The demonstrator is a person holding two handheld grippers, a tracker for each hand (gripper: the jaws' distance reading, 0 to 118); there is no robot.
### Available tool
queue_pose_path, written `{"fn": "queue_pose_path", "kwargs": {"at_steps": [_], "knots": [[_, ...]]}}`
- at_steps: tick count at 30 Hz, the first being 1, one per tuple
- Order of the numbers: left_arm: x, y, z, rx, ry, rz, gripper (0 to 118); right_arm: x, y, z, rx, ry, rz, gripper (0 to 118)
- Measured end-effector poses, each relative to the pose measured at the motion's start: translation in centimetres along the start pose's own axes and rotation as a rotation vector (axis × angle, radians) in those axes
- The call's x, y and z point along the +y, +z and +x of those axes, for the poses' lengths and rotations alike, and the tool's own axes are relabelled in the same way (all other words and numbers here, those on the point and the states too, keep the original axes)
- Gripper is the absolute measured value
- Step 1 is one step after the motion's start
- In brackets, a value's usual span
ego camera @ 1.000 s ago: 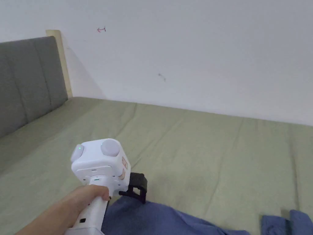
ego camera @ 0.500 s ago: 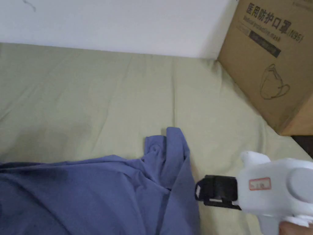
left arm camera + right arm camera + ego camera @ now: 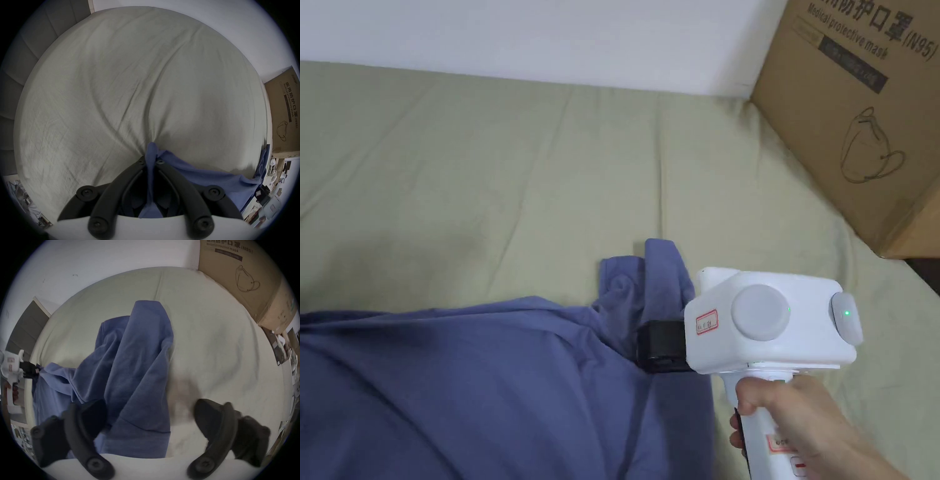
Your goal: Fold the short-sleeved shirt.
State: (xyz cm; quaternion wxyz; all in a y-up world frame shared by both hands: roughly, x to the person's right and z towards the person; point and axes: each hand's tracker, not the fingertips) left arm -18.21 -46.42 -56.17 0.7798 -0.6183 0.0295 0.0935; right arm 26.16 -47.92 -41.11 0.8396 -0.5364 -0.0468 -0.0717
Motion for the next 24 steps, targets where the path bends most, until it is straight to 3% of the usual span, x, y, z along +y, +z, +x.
{"fn": "queue_pose_path", "kwargs": {"at_steps": [1, 3, 4, 5, 8, 14, 17, 19, 21, 24], "knots": [[0.0, 0.0, 0.0, -0.001, 0.000, 0.001, 4, -0.2, 0.2, 0.0, -0.020, 0.038, 0.014, 87], [0.0, 0.0, -0.1, -0.008, 0.001, -0.001, 4, -0.8, 1.6, 0.5, -0.034, 0.064, 0.104, 27], [0.1, 0.0, -0.2, -0.011, 0.000, -0.001, 4, -1.0, 2.2, 0.9, -0.005, 0.028, 0.134, 3], [0.2, 0.0, -0.3, -0.014, 0.002, 0.000, 4, -0.9, 2.7, 1.8, 0.060, -0.060, 0.132, 3], [-0.1, 0.1, -0.6, -0.025, 0.017, 0.015, 4, -0.8, 3.9, 3.6, 0.159, -0.172, 0.077, 3], [-0.5, 1.1, -1.5, -0.083, 0.097, 0.053, 4, -0.8, 7.2, 6.4, 0.266, -0.282, 0.118, 3], [-0.8, 3.5, -2.5, -0.241, 0.159, 0.090, 4, 0.8, 9.6, 6.4, 0.263, -0.263, 0.155, 3], [-0.9, 6.2, -3.2, -0.401, 0.248, 0.107, 4, 2.4, 11.9, 5.8, 0.223, -0.199, 0.219, 3], [-0.3, 8.9, -3.3, -0.422, 0.257, 0.151, 4, 4.0, 14.2, 5.1, 0.220, -0.164, 0.261, 3], [1.9, 13.6, -3.1, -0.378, 0.158, 0.259, 4, 7.0, 18.0, 4.2, 0.197, -0.089, 0.332, 3]]}}
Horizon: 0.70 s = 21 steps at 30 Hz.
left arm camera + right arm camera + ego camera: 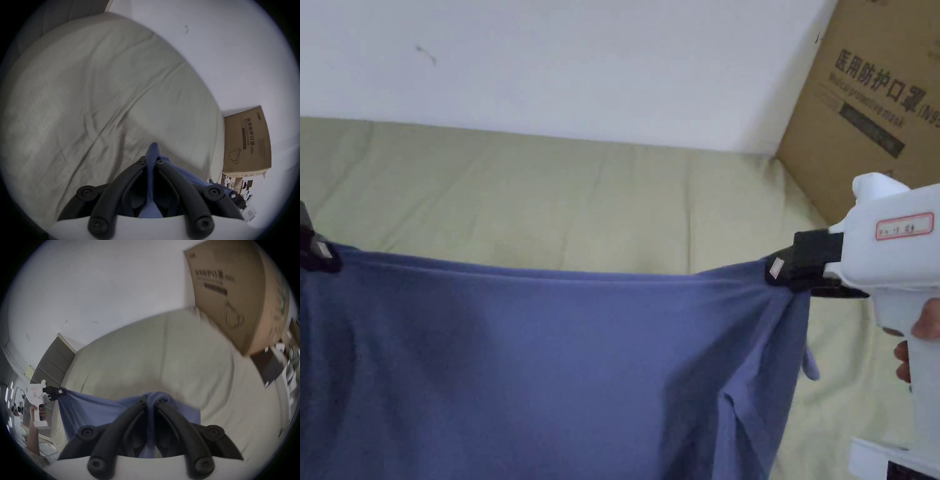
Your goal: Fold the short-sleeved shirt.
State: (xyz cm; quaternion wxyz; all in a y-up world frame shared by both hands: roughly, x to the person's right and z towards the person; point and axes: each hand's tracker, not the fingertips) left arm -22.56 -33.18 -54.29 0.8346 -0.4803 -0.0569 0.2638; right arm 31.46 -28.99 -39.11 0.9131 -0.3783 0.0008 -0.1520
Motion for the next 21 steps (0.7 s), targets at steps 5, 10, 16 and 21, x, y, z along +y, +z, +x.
{"fn": "queue_pose_path", "kwargs": {"at_steps": [5, 10, 16, 21], "knots": [[4.3, 7.0, 4.1, -0.081, -0.030, 0.135, 4, 6.7, 4.3, -3.4, -0.016, 0.125, 0.144, 3], [8.1, 12.8, 8.0, -0.104, -0.078, 0.294, 4, 13.0, 7.7, -6.5, -0.020, 0.196, 0.305, 3], [11.1, 16.7, 11.1, -0.141, -0.066, 0.423, 4, 18.8, 9.6, -10.2, -0.081, 0.237, 0.472, 3], [12.8, 18.7, 12.7, -0.165, -0.055, 0.516, 4, 23.2, 10.1, -12.4, -0.108, 0.268, 0.607, 3]]}}
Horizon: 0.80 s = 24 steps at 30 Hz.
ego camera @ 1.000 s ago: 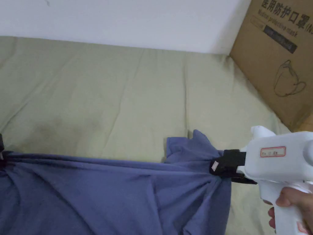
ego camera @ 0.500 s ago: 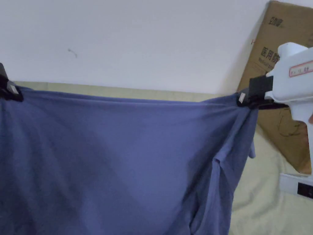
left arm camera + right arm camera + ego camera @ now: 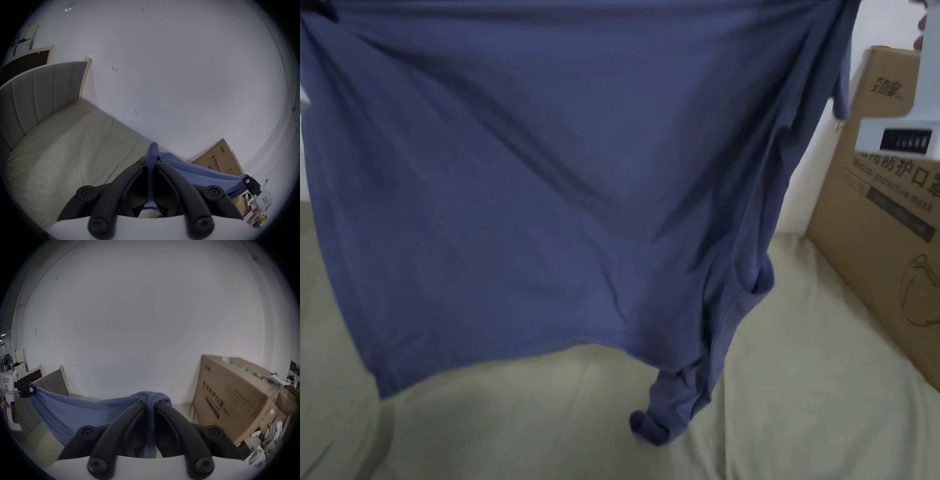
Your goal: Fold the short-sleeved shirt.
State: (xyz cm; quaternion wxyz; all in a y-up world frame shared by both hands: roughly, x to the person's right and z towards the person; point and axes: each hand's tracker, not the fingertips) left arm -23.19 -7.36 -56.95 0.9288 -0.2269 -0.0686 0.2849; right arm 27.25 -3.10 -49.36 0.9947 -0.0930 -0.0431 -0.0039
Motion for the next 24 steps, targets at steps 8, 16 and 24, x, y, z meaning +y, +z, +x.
{"fn": "queue_pose_path", "kwargs": {"at_steps": [8, 16, 24], "knots": [[1.9, -0.5, 1.4, -0.047, 0.017, 0.100, 4, 4.6, -2.1, -1.8, -0.082, 0.100, 0.156, 3], [0.1, -1.1, 0.9, -0.063, 0.012, 0.100, 5, 4.3, -2.5, -2.3, -0.055, 0.091, 0.154, 3], [-5.7, 0.9, -4.5, -0.058, -0.019, -0.049, 5, -4.7, 3.1, 0.5, 0.206, -0.087, 0.011, 3]]}}
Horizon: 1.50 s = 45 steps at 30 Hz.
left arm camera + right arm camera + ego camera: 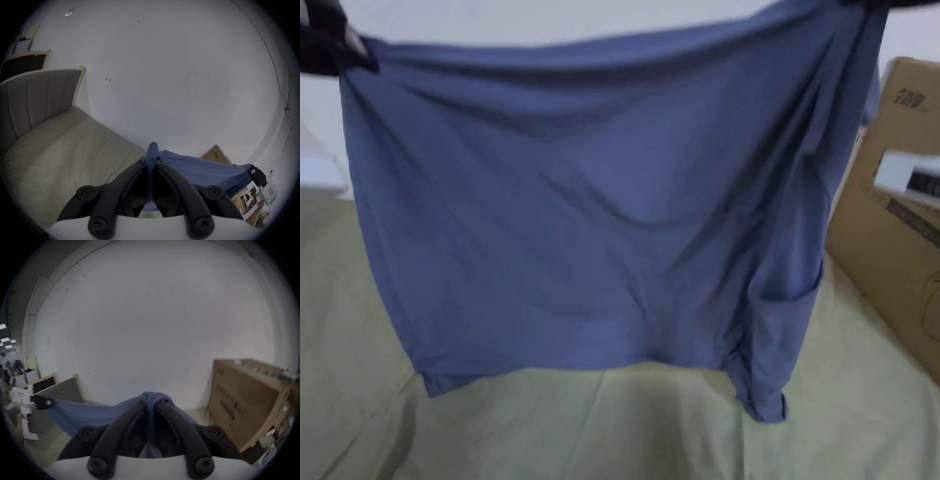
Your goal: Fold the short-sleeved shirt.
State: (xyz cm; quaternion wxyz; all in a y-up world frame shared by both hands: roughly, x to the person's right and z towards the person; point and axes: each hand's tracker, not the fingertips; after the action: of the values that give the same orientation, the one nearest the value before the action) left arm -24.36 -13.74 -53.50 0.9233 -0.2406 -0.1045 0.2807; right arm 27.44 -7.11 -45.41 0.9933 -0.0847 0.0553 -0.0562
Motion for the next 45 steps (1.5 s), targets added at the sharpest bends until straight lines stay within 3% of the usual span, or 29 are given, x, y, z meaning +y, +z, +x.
{"fn": "queue_pose_path", "kwargs": {"at_steps": [6, 10, 13, 17, 20, 23, 29, 37, 42, 43, 44, 45], "knots": [[-7.9, 4.9, -7.4, 0.041, 0.044, -0.140, 5, -12.3, 8.9, -0.4, 0.163, -0.106, -0.214, 3], [-15.4, 9.7, -12.7, 0.123, 0.092, -0.241, 5, -21.2, 15.7, -1.7, 0.201, -0.212, -0.388, 3], [-21.5, 13.2, -16.0, 0.194, 0.078, -0.324, 5, -27.6, 20.3, -3.9, 0.177, -0.210, -0.503, 3], [-29.2, 17.9, -20.1, 0.241, 0.274, -0.447, 5, -35.3, 25.1, -5.8, 0.121, -0.214, -0.674, 3], [-32.8, 21.2, -22.3, 0.292, 0.319, -0.492, 5, -39.1, 28.3, -6.5, 0.079, -0.226, -0.784, 3], [-34.7, 24.3, -23.8, 0.292, 0.385, -0.501, 5, -40.9, 31.0, -6.4, 0.028, -0.243, -0.831, 3], [-35.7, 28.3, -23.5, 0.285, 0.347, -0.541, 5, -40.5, 35.3, -6.2, 0.019, -0.268, -0.838, 3], [-36.5, 29.4, -22.8, 0.271, 0.263, -0.584, 5, -40.1, 37.4, -5.9, -0.013, -0.224, -0.852, 3], [-37.0, 28.9, -22.9, 0.281, 0.268, -0.601, 6, -40.3, 36.6, -5.6, -0.025, -0.249, -0.871, 4], [-36.7, 28.8, -22.7, 0.285, 0.256, -0.615, 15, -39.9, 36.4, -5.6, -0.024, -0.252, -0.882, 10], [-36.3, 28.8, -22.4, 0.295, 0.237, -0.633, 59, -39.4, 36.2, -5.4, -0.022, -0.253, -0.902, 45], [-36.1, 28.8, -22.3, 0.274, 0.228, -0.659, 105, -39.0, 36.1, -5.2, 0.001, -0.262, -0.943, 90]]}}
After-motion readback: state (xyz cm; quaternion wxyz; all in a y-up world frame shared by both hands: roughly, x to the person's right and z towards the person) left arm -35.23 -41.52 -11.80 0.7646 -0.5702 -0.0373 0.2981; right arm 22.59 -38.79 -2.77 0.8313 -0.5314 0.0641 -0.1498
